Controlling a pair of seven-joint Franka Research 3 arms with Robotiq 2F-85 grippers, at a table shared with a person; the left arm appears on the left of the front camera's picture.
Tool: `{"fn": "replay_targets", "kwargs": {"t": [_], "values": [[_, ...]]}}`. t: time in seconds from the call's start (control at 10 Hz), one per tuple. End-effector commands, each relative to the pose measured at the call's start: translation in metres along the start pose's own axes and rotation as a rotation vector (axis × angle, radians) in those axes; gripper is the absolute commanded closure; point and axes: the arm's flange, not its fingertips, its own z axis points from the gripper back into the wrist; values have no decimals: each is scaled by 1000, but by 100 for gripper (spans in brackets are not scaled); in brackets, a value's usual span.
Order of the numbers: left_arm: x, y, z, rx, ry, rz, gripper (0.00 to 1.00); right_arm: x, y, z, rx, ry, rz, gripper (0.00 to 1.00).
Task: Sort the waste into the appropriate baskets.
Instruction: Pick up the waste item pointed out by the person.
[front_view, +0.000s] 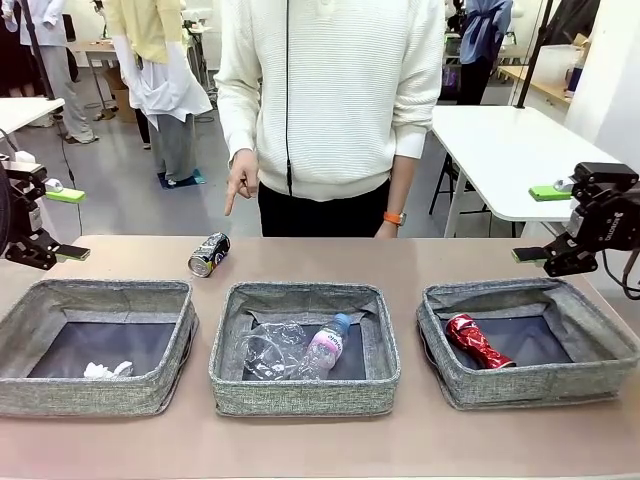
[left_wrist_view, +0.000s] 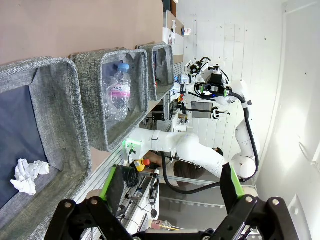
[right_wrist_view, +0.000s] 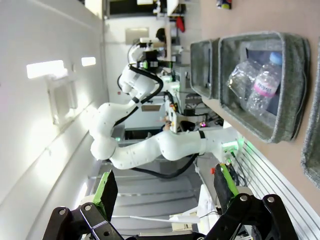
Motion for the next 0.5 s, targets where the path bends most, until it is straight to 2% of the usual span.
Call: {"fn": "replay_targets", "kwargs": {"t": [0.0, 0.1, 0.2, 0.4], "values": [[0, -2, 0, 4, -3, -1, 0, -1, 2, -1, -11, -1, -22, 0], [0, 0, 0, 0, 0, 0, 0, -1, 2, -1, -11, -1, -22, 0], [26, -7, -15, 311, -174, -94, 0, -1, 2, -1, -11, -1, -22, 0], [91, -19, -71, 899, -271, -343, 0, -1, 2, -1, -11, -1, -22, 0]]}}
